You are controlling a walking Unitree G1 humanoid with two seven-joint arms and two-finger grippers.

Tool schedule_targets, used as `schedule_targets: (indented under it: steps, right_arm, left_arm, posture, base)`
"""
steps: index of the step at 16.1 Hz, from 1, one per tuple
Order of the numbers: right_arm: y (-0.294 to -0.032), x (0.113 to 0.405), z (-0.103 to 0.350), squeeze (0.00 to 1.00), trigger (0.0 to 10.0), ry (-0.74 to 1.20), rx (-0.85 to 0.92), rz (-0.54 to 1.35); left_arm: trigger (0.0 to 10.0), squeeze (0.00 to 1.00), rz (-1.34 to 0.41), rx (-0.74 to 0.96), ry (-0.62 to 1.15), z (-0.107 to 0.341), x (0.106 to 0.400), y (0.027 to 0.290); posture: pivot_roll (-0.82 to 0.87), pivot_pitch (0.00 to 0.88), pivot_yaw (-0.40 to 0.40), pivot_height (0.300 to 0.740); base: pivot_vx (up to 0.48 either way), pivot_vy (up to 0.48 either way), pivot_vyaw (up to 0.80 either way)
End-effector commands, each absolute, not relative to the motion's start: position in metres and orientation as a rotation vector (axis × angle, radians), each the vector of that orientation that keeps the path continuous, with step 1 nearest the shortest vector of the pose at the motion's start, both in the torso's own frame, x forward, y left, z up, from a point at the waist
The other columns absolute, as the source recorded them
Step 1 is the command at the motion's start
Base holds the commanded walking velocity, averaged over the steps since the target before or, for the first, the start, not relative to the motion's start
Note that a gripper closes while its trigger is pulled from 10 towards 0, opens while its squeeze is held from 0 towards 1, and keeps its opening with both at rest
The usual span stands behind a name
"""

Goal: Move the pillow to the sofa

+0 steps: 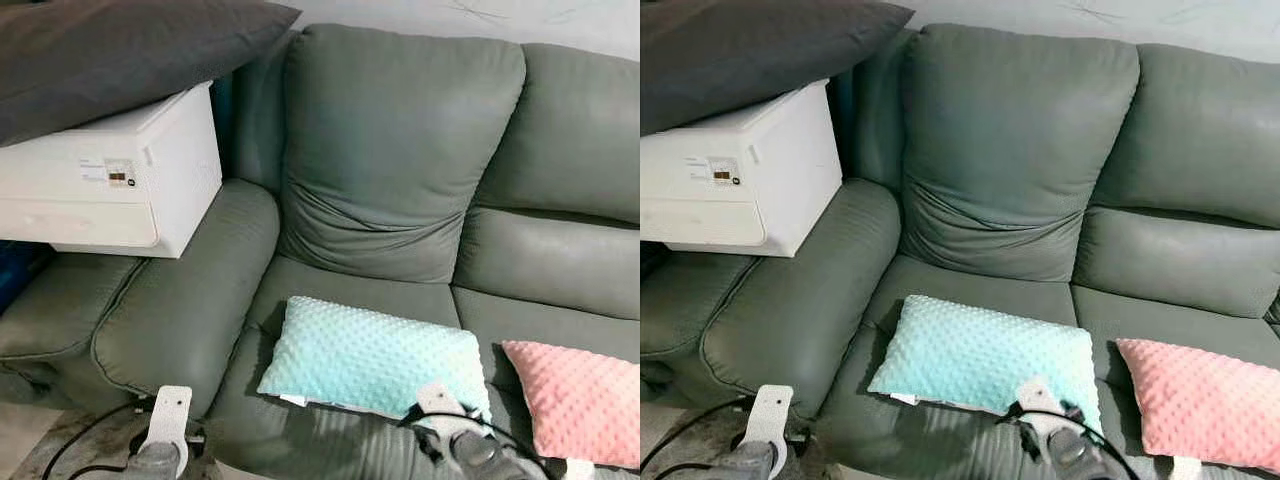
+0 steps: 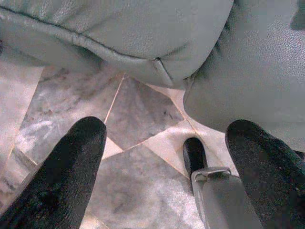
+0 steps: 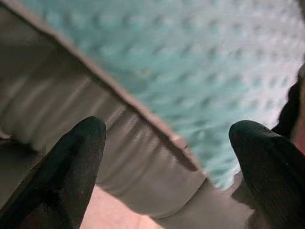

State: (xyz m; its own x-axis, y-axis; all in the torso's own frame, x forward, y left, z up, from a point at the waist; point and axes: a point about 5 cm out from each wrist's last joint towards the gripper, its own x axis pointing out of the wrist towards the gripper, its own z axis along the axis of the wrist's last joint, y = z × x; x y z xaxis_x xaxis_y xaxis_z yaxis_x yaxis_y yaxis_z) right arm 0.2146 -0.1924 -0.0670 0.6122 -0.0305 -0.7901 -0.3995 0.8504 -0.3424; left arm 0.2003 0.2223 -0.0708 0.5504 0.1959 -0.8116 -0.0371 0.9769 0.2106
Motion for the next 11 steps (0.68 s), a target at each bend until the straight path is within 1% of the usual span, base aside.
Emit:
schedule_targets:
  steps: [1,3,6,10,11]
  right_arm:
    - [-0.196,0.21,-0.069,0.0,10.0,0.918,-0.534,0.207]
    - [-0.199,0.205,-0.072,0.0,10.0,0.934,-0.566,0.222]
    - [-0.204,0.201,-0.073,0.0,10.0,0.954,-0.59,0.233]
    - [-0.202,0.199,-0.075,0.0,10.0,0.956,-0.587,0.236]
    - [-0.201,0.198,-0.075,0.0,10.0,0.955,-0.588,0.238]
  left_arm:
    - [10.0,0.0,0.15,0.176,0.997,-0.072,0.199,0.223]
    - [10.0,0.0,0.155,0.168,1.01,-0.074,0.197,0.217]
    - [10.0,0.0,0.122,0.178,1.021,-0.079,0.194,0.196]
    - [10.0,0.0,0.096,0.194,1.028,-0.081,0.194,0.183]
    - [10.0,0.0,0.096,0.2,1.027,-0.08,0.195,0.183]
  posture:
    - [-0.08,0.0,-0.043,0.74]
    - [-0.08,0.0,-0.048,0.74]
    - [-0.09,0.0,-0.046,0.74]
    - [-0.09,0.0,-0.038,0.74]
    - [-0.09,0.0,-0.036,0.74]
  base:
    - [0.0,0.0,0.0]
    - [0.0,0.0,-0.4]
    - [0.0,0.0,0.0]
    - [0.0,0.0,0.0]
    - [-0.259,0.0,0.0]
